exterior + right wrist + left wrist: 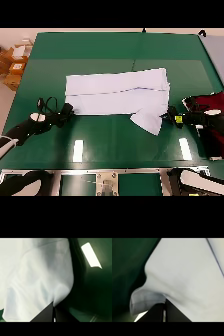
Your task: Fold the shirts.
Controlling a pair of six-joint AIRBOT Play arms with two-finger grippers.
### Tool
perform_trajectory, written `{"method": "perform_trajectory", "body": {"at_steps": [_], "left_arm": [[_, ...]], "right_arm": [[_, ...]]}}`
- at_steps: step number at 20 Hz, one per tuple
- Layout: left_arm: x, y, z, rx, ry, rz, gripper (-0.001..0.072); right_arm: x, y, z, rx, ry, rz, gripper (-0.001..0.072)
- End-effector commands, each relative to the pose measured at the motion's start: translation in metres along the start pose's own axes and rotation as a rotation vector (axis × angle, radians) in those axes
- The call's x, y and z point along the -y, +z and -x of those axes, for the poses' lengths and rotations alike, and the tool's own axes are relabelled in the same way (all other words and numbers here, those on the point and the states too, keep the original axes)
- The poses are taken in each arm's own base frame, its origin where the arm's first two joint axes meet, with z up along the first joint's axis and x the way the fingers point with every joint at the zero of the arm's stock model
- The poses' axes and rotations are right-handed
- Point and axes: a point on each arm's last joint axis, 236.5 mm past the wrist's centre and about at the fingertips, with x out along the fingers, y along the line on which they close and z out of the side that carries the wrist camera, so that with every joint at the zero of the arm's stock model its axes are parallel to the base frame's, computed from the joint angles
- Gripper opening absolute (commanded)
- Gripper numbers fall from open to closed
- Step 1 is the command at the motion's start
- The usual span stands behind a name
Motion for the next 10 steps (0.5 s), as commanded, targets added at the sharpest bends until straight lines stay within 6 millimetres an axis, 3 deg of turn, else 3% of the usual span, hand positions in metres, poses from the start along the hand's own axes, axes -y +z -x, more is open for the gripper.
{"method": "perform_trajectory", "body": {"at_steps": [1, 5, 7, 10], "left_arm": [[0.006, 0.009, 0.015, -0.018, -0.025, -0.041, 0.003], [-0.011, 0.007, 0.037, -0.097, 0.013, -0.118, 0.003], [-0.018, -0.005, 0.044, -0.155, 0.038, -0.176, 0.003], [-0.024, -0.025, 0.061, -0.236, 0.068, -0.266, 0.003]], "right_arm": [[-0.017, 0.001, 0.006, -0.02, 0.038, 0.066, 0.002], [-0.003, -0.023, 0.026, -0.053, -0.061, 0.112, 0.0019], [0.009, -0.041, 0.039, -0.038, -0.118, 0.101, 0.0019], [0.009, -0.074, 0.049, -0.041, -0.109, 0.093, 0.0019]]}}
